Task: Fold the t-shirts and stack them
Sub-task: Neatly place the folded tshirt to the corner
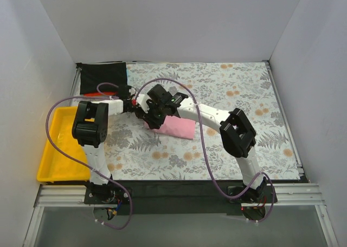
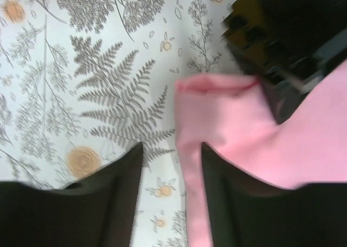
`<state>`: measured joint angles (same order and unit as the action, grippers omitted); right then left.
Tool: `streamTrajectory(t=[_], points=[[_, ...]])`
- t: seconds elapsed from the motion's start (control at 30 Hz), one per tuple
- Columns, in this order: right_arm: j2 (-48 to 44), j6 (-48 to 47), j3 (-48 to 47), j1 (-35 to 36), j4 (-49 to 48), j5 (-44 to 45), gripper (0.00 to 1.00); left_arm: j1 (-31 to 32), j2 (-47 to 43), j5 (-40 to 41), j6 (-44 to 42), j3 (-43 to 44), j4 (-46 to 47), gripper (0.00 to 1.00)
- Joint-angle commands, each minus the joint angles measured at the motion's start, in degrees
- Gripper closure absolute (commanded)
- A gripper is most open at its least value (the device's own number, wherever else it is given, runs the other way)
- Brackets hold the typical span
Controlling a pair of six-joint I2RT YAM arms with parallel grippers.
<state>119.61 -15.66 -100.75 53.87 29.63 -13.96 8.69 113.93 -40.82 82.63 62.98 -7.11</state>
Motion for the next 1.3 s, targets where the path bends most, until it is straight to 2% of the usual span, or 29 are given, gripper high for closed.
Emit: streamTrajectory(t=[0.0, 0.07, 0.13, 0.17, 0.2, 0.3, 0.43, 0.53, 0.73, 0.77, 1.27], points=[[-3.0, 1.5, -1.6, -2.5, 0.3, -3.2, 0.43, -0.5, 0.9, 6.7, -15.0, 12.2, -11.4, 1.0], [-4.9, 2.0, -0.2, -6.4, 0.4, -4.9, 0.27, -0.5, 3.4, 10.0, -21.9, 17.2, -18.4, 1.0], [-7.3, 2.1, 1.3, -8.9, 0.3, -5.2, 0.23, -0.5, 5.3, 12.3, -31.7, 24.9, -24.2, 1.0], [-8.1, 2.1, 2.8, -11.2, 0.4, -5.3, 0.15, -0.5, 7.5, 15.7, -34.4, 28.3, -26.7, 1.0], [-8.9, 2.0, 3.5, -12.3, 0.8, -5.5, 0.14, -0.7, 8.3, 17.3, -38.5, 33.1, -29.6, 1.0], [-11.8, 1.9, 6.8, -16.0, 1.4, -5.9, 0.12, -1.4, 10.1, 21.6, -43.5, 39.2, -32.3, 1.0], [-15.3, 1.9, 10.7, -18.7, 1.3, -6.1, 0.11, -1.6, 10.2, 26.3, -51.1, 48.0, -32.5, 1.0], [-16.3, 1.6, 12.4, -19.2, 1.3, -5.7, 0.1, -2.0, 11.5, 29.8, -53.5, 54.0, -32.6, 1.0], [-17.0, 1.5, 12.9, -19.2, 1.3, -5.2, 0.07, -3.1, 12.2, 32.6, -54.8, 60.3, -34.2, 1.0], [-17.1, 1.4, 12.9, -19.1, 1.2, -5.2, 0.02, -3.3, 11.6, 33.0, -55.0, 60.7, -34.1, 1.0], [-18.9, 1.2, 13.7, -19.1, 1.4, -4.7, 0.02, -5.1, 3.1, 33.9, -57.9, 60.2, -35.2, 1.0]])
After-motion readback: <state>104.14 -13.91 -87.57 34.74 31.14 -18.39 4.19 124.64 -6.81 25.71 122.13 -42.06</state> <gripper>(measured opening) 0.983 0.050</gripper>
